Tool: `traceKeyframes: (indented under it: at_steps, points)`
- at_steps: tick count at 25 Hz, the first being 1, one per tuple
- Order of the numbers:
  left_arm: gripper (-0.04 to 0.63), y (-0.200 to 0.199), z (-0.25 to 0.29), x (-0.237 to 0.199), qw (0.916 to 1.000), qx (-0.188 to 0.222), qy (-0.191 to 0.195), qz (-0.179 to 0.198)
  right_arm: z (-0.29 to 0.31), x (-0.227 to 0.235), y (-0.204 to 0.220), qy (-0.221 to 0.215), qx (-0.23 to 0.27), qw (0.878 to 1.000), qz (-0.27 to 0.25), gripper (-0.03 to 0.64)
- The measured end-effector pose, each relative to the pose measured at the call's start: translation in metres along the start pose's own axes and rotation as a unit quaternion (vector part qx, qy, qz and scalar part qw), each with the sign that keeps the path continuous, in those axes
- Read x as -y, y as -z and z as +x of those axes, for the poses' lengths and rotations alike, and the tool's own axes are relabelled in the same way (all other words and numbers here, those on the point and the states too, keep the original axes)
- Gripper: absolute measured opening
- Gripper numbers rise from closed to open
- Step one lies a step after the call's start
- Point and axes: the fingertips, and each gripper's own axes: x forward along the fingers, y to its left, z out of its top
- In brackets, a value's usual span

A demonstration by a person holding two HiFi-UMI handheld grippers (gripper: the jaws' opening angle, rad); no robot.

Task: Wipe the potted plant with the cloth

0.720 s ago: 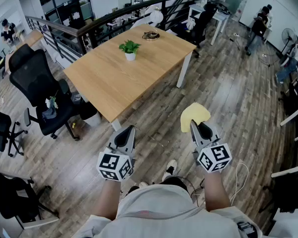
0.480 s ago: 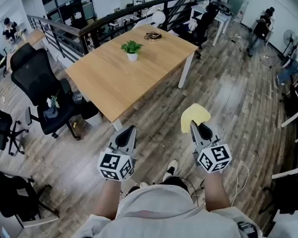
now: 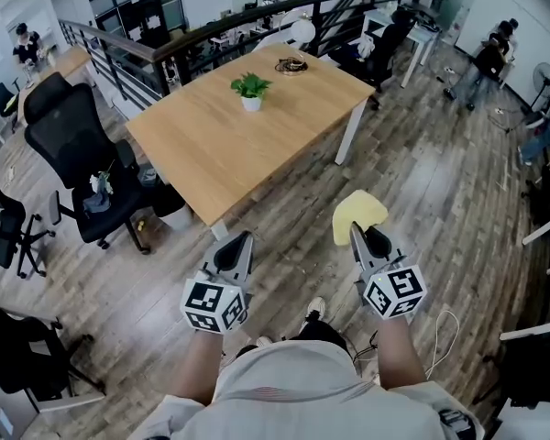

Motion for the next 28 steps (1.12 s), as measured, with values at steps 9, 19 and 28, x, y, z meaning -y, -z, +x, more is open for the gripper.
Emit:
traceKeyframes:
  at_steps: [9,19,28]
  points:
    - [0.017,-0.006,0.073,-0.008,0.9996,-0.008,-0.025,0.007,0.049,0.068,-0.002,-0.014,0.016,1.000,0.017,0.095]
    - [0.017,-0.026,0.178,0.007,0.9976,-0.007,-0.067,0.017,0.113,0.181,-0.009,-0.058,0.022,0.997,0.039,0.095]
    - [0.017,-0.018,0.250,-0.021,0.9973,-0.020,-0.070,0.010,0.185,0.210,0.009,-0.090,-0.010,0.995,0.053,0.095]
